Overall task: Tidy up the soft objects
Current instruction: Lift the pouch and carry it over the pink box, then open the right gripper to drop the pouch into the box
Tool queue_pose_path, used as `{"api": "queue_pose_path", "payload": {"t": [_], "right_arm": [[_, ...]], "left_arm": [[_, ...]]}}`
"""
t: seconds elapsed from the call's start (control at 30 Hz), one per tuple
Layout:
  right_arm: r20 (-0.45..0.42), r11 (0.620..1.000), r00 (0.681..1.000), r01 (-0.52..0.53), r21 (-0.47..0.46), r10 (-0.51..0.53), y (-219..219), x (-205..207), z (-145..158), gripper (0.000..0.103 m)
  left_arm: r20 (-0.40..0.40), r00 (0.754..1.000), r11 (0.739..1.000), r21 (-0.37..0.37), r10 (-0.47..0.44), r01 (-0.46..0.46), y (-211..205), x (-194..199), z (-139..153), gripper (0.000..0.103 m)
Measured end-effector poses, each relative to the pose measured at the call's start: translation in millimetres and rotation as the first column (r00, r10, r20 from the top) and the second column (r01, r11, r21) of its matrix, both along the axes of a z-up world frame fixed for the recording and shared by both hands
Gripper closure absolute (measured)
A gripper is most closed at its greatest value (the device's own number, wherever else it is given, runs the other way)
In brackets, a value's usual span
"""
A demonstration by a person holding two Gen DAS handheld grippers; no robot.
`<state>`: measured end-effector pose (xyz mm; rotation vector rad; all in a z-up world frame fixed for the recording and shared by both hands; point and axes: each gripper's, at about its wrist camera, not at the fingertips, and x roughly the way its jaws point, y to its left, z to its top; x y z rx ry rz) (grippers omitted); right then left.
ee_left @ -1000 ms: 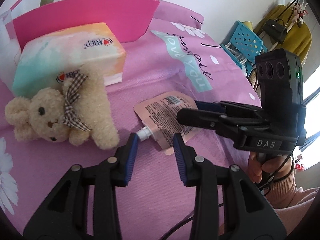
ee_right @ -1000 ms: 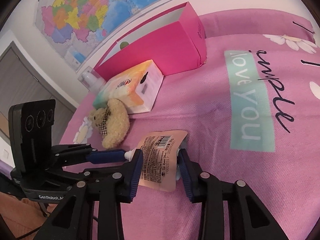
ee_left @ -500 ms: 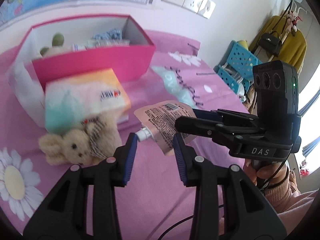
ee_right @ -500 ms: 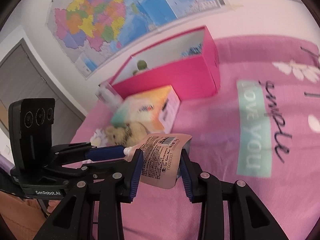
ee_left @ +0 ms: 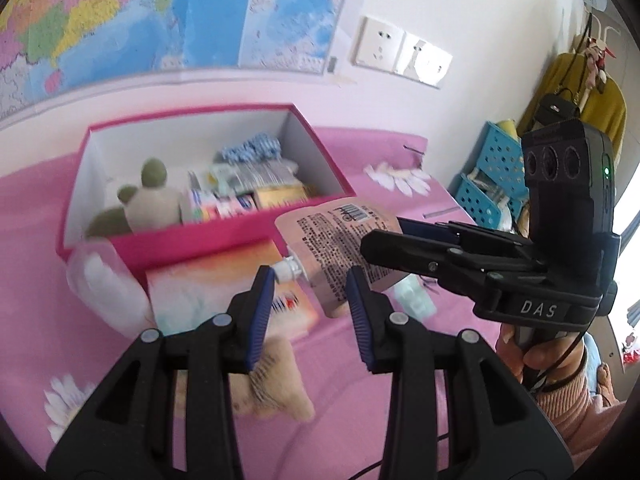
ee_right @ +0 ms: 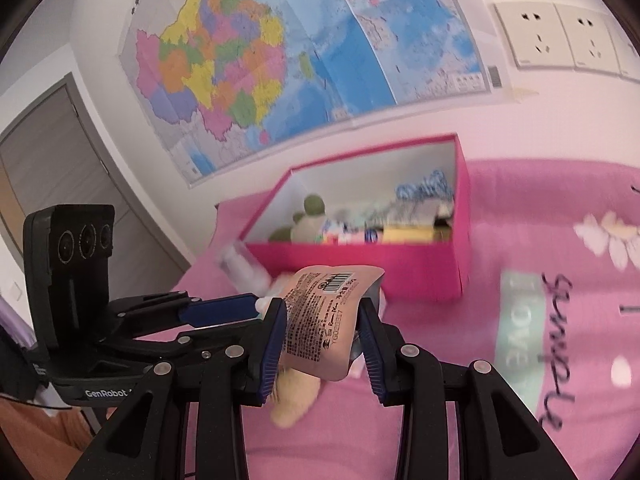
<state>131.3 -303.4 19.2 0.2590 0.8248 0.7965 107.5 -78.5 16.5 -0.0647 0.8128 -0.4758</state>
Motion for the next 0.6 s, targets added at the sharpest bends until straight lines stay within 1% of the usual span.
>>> {"api": "queue_pose_path", "payload": {"t": [0.2,0.4,0.6], "right_arm": [[0.021,1.0,1.0,0.011,0.003,-0.011,14.8,32.9,9.6,0.066],[-0.005,1.0,1.0,0.024,0.013,-0.024,26.7,70.7,7.5,0.066],[-0.031,0.999,0.999,0.037,0.02,-0.036,38.1,103.1,2.5,0.066]], "left_arm": [[0.006,1.0,1.0,-0.002,0.026,-0.026,6.4,33.6,9.8,0.064],[0.005,0.999,0.998,0.011,0.054,-0.054,10.7,64.2,13.2,0.064],[-0.014,0.996,0.995,0.041,0.09,-0.089,12.8,92.4,8.7,0.064]]}}
